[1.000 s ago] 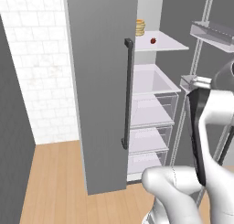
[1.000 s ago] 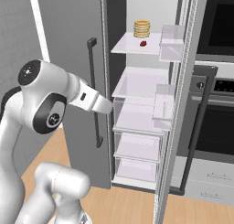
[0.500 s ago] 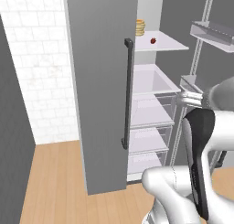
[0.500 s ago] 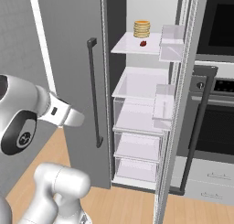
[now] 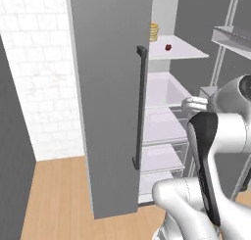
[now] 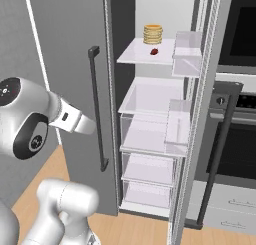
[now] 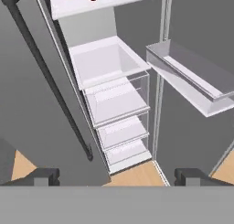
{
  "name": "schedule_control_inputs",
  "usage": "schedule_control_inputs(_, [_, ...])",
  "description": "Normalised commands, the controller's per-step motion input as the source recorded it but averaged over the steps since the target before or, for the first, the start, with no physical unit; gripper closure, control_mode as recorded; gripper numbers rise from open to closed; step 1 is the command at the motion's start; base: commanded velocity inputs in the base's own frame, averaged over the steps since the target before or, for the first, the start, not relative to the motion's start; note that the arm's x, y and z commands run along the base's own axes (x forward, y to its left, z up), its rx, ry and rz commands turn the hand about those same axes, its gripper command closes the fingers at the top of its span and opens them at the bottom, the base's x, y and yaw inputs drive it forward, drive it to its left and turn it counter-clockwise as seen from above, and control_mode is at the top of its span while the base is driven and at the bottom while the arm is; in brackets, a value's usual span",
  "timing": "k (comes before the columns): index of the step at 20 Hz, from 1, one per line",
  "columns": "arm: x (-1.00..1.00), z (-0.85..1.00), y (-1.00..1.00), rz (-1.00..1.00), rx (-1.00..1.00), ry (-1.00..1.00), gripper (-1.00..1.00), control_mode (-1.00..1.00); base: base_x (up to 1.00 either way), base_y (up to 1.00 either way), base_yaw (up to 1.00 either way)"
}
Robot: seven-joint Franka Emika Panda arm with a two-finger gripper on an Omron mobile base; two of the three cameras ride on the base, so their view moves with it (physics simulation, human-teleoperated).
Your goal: Take the strawberry from the fridge and place it on top of the pancake, located on the dining counter.
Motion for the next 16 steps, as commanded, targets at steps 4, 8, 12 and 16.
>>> schedule_control_inputs(4, [0.00, 0.00, 0.00, 0.00, 0.00, 0.00, -1.00, 1.00, 0.74, -0.19, -0.12])
schedule_control_inputs(8, [0.00, 0.00, 0.00, 0.00, 0.00, 0.00, -1.00, 1.00, 0.58, -0.40, -0.14])
schedule_control_inputs(12, [0.00, 0.00, 0.00, 0.00, 0.00, 0.00, -1.00, 1.00, 0.36, -0.34, -0.05])
schedule_control_inputs(16, [0.00, 0.00, 0.00, 0.00, 0.00, 0.00, -1.00, 1.00, 0.48, -0.20, 0.00])
